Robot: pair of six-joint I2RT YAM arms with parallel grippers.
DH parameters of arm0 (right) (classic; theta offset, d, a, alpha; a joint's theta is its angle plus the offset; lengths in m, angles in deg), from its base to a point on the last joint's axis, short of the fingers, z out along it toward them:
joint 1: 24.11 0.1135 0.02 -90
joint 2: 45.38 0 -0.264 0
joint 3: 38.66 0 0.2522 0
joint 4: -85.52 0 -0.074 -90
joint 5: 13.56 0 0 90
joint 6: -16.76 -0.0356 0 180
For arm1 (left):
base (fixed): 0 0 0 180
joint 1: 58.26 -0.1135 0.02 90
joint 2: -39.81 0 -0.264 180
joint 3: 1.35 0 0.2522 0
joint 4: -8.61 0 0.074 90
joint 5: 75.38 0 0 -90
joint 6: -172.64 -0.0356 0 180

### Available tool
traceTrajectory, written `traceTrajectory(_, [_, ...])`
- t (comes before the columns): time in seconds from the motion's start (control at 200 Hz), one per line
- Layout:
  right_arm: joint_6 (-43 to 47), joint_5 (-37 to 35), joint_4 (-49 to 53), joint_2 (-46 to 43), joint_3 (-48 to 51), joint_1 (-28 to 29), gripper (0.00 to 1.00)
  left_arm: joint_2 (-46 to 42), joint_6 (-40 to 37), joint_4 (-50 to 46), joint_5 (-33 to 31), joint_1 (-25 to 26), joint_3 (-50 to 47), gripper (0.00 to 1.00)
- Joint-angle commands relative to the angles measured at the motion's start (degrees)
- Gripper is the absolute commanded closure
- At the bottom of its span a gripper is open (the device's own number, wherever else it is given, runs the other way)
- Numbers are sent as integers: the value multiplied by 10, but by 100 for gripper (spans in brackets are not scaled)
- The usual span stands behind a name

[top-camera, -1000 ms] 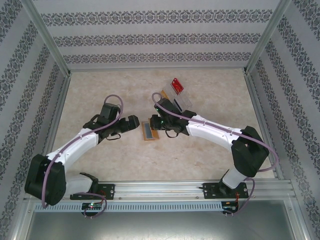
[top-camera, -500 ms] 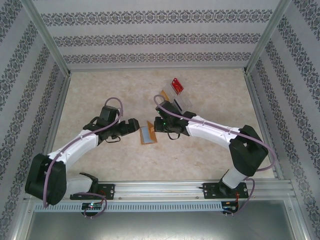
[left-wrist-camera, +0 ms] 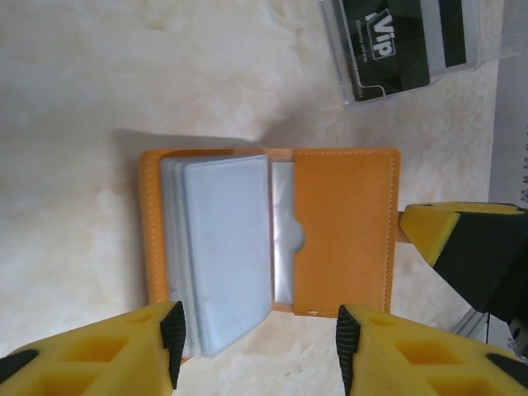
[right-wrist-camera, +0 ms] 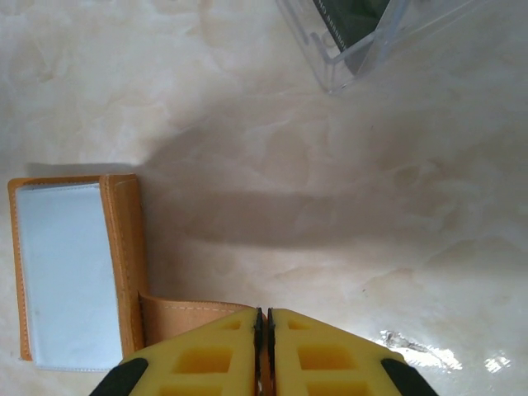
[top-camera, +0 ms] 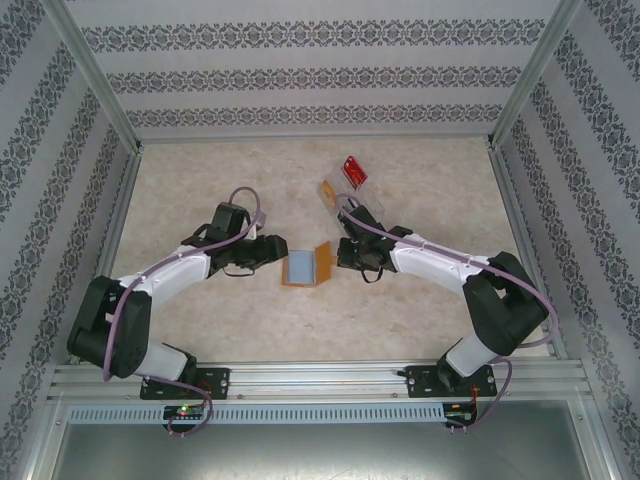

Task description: Take the credit cards out of the card holder

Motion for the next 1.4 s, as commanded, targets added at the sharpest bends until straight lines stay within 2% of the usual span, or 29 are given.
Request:
traceTrajectory(0.0, [26,7,9,15,-1,-12,88,29,14,49,8,22,23,56])
traceTrajectory(0.095, [25,12,9,19,-1,-21,88,59,17,67,11,39,45,64])
traceTrajectory(0.2, [25,17,4,28,-5,-22,88,91,9,55,9,59,82,69])
traceTrajectory(0.34, [19,20,-5,35,0,-25,88,143,-8,21,-38,92,126,79])
traceTrajectory(0.45, [17,18,-1,23,5,-28,88,177,-13,21,-51,112,143,84])
traceTrajectory(0.57, [12,20,3,-20,24,-31,82,204,-2,36,-56,122,146,90])
traceTrajectory(0.649, [8,25,2,-54,36,-32,74,219,-4,34,-58,127,151,93])
traceTrajectory(0.714, [9,40,-7,-76,45,-30,70,232,-9,27,-57,130,158,95])
traceTrajectory(0.909, [3,46,-25,-98,41,7,72,256,-11,23,-66,136,164,97])
traceTrajectory(1.164, [-18,57,-59,-34,17,55,77,267,-24,-5,-84,145,177,97])
traceTrajectory(1.394, [-33,16,-49,-7,31,51,79,250,-21,-19,-93,144,179,96])
